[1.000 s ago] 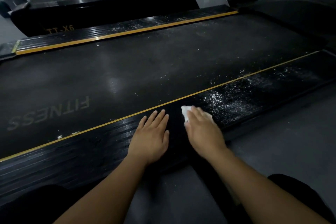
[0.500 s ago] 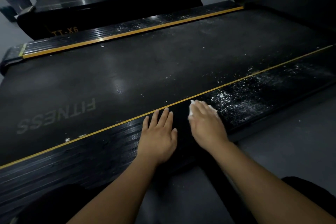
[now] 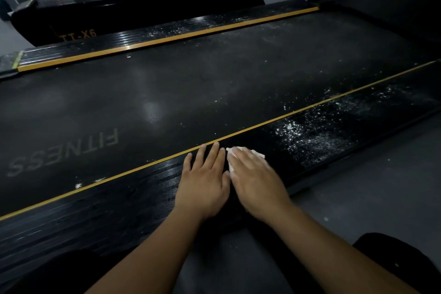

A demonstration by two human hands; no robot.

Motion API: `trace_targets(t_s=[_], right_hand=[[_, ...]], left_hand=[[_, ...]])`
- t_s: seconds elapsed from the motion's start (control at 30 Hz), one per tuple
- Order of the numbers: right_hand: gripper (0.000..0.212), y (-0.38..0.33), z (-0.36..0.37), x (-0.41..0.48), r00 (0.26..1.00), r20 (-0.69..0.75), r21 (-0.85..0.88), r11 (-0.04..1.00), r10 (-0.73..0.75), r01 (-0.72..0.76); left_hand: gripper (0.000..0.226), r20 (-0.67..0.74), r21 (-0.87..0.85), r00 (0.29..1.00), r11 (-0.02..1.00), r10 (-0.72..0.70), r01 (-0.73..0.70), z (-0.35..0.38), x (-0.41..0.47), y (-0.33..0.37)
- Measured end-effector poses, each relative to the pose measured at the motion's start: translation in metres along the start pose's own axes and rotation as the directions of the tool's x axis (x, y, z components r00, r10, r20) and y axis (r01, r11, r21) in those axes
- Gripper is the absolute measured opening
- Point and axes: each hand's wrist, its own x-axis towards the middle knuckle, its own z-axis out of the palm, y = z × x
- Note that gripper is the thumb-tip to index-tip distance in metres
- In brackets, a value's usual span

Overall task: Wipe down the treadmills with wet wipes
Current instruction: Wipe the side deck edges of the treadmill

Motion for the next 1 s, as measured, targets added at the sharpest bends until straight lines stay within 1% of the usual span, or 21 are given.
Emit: trace_targets(t_s=[0.03,0.07,0.13,0.2,0.23,0.27,0.37,0.4,0.43,0.53,0.6,0.63,0.67,0.73,0.77,0.8,0.83,0.93,0.97,1.0], right_hand=[[0.057,0.007,-0.003,-0.006,1.000,-0.007,-0.004,1.000,-0.001,0.001],[0.054,0.017,-0.006,-0.005,0.999,-0.017,-0.018,0.999,0.034,-0.035],[0.053,0.037,-0.011,0.011,0.988,-0.030,-0.047,0.987,0.154,-0.155],[0.052,0.040,-0.014,0.036,0.972,-0.043,-0.020,0.973,0.230,-0.231],[0.052,0.033,-0.013,0.044,0.974,-0.038,-0.004,0.975,0.224,-0.224],[0.051,0.025,-0.012,0.045,0.984,-0.030,0.001,0.984,0.178,-0.178],[0.053,0.010,-0.006,0.015,0.999,0.008,0.009,0.999,-0.033,0.033],[0.056,0.015,-0.009,0.006,0.999,0.016,0.028,0.998,-0.049,0.049],[0.057,0.024,-0.012,0.004,1.000,0.009,0.036,0.999,-0.019,0.018],[0.051,0.053,-0.015,0.035,0.981,0.019,0.010,0.982,0.191,-0.191],[0.053,0.045,-0.012,0.054,0.968,0.016,-0.033,0.968,0.250,-0.249],[0.054,0.035,-0.009,0.056,0.970,0.018,-0.039,0.970,0.240,-0.240],[0.057,0.024,-0.004,0.051,0.981,0.023,-0.038,0.981,0.193,-0.192],[0.062,0.005,-0.001,0.023,0.998,0.046,-0.025,0.998,0.054,-0.053],[0.060,0.004,-0.003,0.007,0.999,0.050,-0.004,1.000,0.005,-0.004],[0.057,0.009,-0.005,-0.003,0.999,0.045,0.009,1.000,-0.014,0.013],[0.056,0.018,-0.008,-0.007,1.000,0.031,0.005,1.000,0.005,-0.005],[0.052,0.047,-0.011,0.017,0.982,0.016,-0.027,0.982,0.188,-0.187],[0.053,0.044,-0.010,0.025,0.973,0.006,-0.033,0.973,0.229,-0.229],[0.054,0.035,-0.008,0.028,0.971,-0.010,-0.034,0.970,0.240,-0.241]], left_hand=[[0.074,0.001,-0.001,1.000,1.000,0.000,0.000,0.000,0.000,0.000],[0.072,-0.003,-0.001,1.000,1.000,-0.001,0.001,0.000,0.001,0.000],[0.073,-0.017,0.002,1.000,1.000,0.002,-0.002,0.002,0.002,0.001],[0.078,-0.025,0.004,1.000,1.000,0.006,-0.006,0.003,0.003,0.001],[0.080,-0.026,0.002,1.000,1.000,0.006,-0.005,0.003,0.004,0.002],[0.082,-0.026,0.000,1.000,1.000,0.005,-0.005,0.003,0.004,0.002],[0.081,-0.030,-0.005,1.000,1.000,0.007,-0.007,0.002,0.003,0.002],[0.081,-0.031,-0.001,0.999,1.000,0.008,-0.008,0.003,0.004,0.001],[0.080,-0.033,0.006,0.999,1.000,0.009,-0.009,0.004,0.004,0.001],[0.079,-0.039,0.011,0.999,1.000,0.007,-0.006,0.004,0.006,0.002],[0.079,-0.039,0.013,0.999,1.000,0.005,-0.004,0.003,0.005,0.002],[0.079,-0.040,0.012,0.999,1.000,0.004,-0.003,0.003,0.005,0.003],[0.080,-0.042,0.009,0.999,1.000,0.002,-0.002,0.002,0.005,0.003],[0.080,-0.047,-0.011,0.999,1.000,0.001,-0.002,0.002,0.004,0.003],[0.080,-0.048,-0.018,0.999,1.000,0.002,-0.003,0.002,0.004,0.002],[0.080,-0.045,-0.014,0.999,1.000,0.004,-0.004,0.002,0.004,0.002],[0.081,-0.040,-0.003,0.999,1.000,0.003,-0.003,0.003,0.005,0.002],[0.080,-0.037,0.002,0.999,1.000,-0.002,0.002,0.002,0.006,0.002],[0.079,-0.035,-0.002,0.999,1.000,-0.004,0.004,0.001,0.006,0.003],[0.079,-0.037,-0.001,0.999,1.000,-0.006,0.006,0.001,0.005,0.003]])
